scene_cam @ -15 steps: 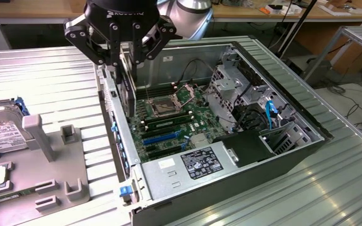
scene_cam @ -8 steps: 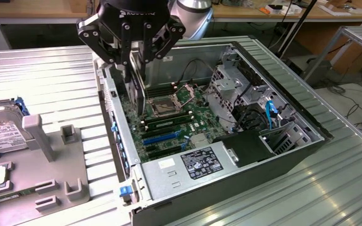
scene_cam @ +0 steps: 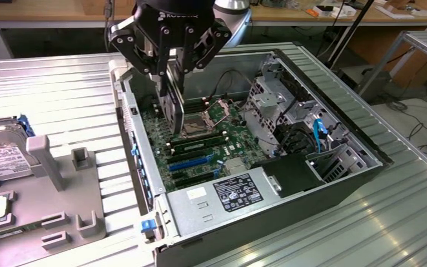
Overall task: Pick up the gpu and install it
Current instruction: 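Pick up the gpu and move the gpu toward the slot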
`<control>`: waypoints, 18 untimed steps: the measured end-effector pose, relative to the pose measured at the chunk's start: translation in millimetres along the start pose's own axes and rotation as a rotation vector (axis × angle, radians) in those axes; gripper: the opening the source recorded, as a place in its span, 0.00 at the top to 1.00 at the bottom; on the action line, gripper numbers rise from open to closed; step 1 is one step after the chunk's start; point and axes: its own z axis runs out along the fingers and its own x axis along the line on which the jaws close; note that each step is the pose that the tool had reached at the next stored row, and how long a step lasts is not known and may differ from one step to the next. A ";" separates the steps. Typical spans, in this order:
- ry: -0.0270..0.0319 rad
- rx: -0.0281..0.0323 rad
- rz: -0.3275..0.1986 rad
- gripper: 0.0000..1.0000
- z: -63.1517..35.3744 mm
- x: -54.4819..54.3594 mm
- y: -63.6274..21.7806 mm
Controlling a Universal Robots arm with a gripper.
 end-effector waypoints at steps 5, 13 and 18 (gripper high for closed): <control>0.0000 0.0000 0.000 0.73 0.2 -8.4 0.1; 0.0000 0.0000 0.000 0.73 0.7 -23.8 0.3; 0.0000 0.0000 0.000 0.73 1.0 -35.2 0.4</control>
